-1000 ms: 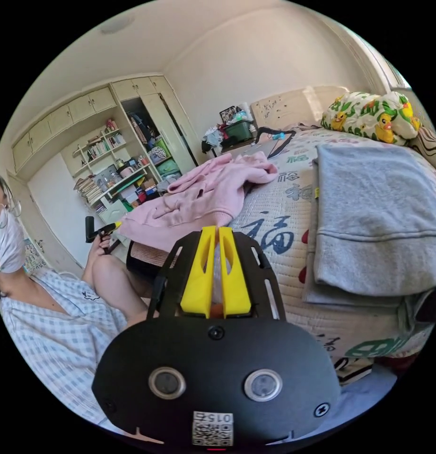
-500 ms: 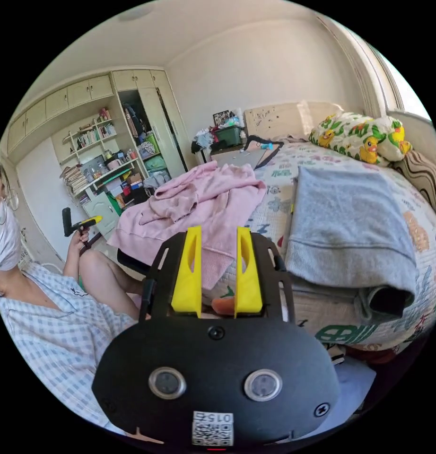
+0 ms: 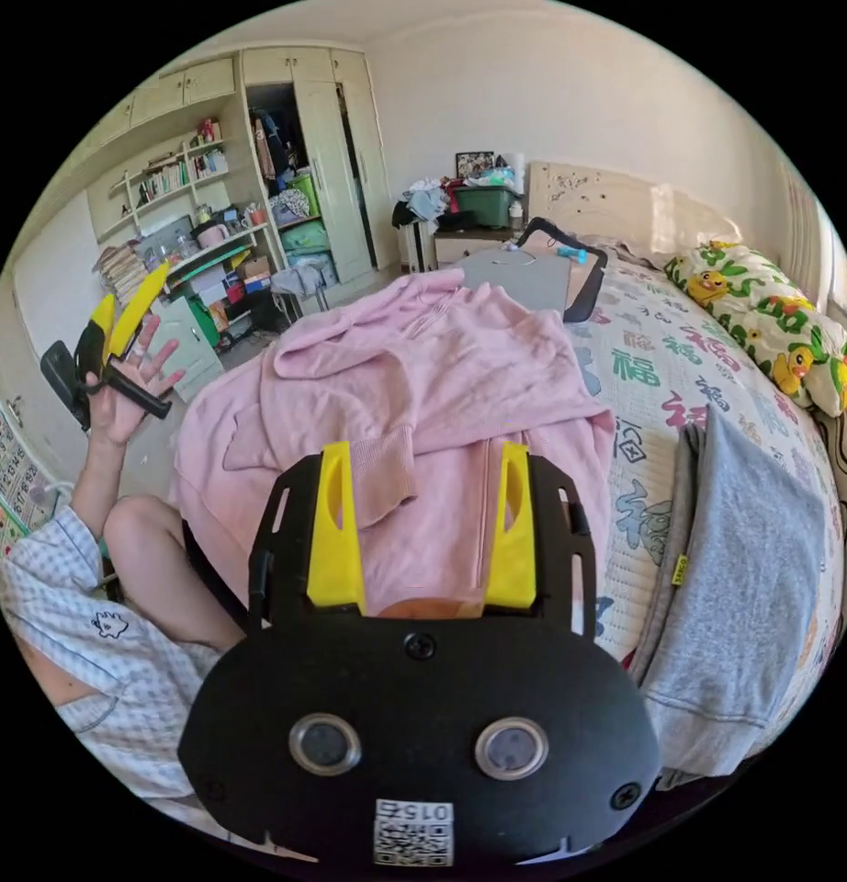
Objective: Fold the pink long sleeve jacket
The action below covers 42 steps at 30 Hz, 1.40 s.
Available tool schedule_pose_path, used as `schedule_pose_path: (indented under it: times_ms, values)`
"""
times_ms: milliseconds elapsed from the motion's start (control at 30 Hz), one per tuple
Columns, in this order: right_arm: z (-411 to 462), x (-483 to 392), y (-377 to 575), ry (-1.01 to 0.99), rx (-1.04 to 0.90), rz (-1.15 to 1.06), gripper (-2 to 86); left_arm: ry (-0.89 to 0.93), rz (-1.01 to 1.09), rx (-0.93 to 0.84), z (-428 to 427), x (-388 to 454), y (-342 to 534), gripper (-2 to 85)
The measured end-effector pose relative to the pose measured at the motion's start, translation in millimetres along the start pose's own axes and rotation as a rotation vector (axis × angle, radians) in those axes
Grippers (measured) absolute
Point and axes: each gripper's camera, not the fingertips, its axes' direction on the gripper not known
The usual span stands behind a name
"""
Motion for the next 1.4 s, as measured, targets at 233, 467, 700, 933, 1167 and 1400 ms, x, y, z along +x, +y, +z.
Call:
schedule_pose_path:
  times_ms: [233,467,700,933,1167,1400]
  values:
    - [31,24,-14,-0.267,-0.201,-0.030,8.6,0.026,-0.039,-0.111,44,-9,-4,23.3]
    - [-24,14,-19,-0.461,0.160,-0.018,0.7,0.175,0.180,-0.496,125,73,-4,19.5]
    - [-32,-28,-30,-0.632,0.332,-0.116,2.1,-0.031,0.145,-0.457,142,100,6,9.2]
    - [-9,-78,-32,-0.299,0.213,-0.342,14.5,-0.191,-0.069,-0.327,69,-6,16,2.0]
    - [108,-163,-57,-0.145,-0.180,-0.531,13.8,-0.179,-0.240,-0.244,16,-56,47,1.5]
    - [75,-60,-125,-0.372,-0.031,-0.176,6.1,-0.139,-0.341,-0.218,-5,-105,73,1.4]
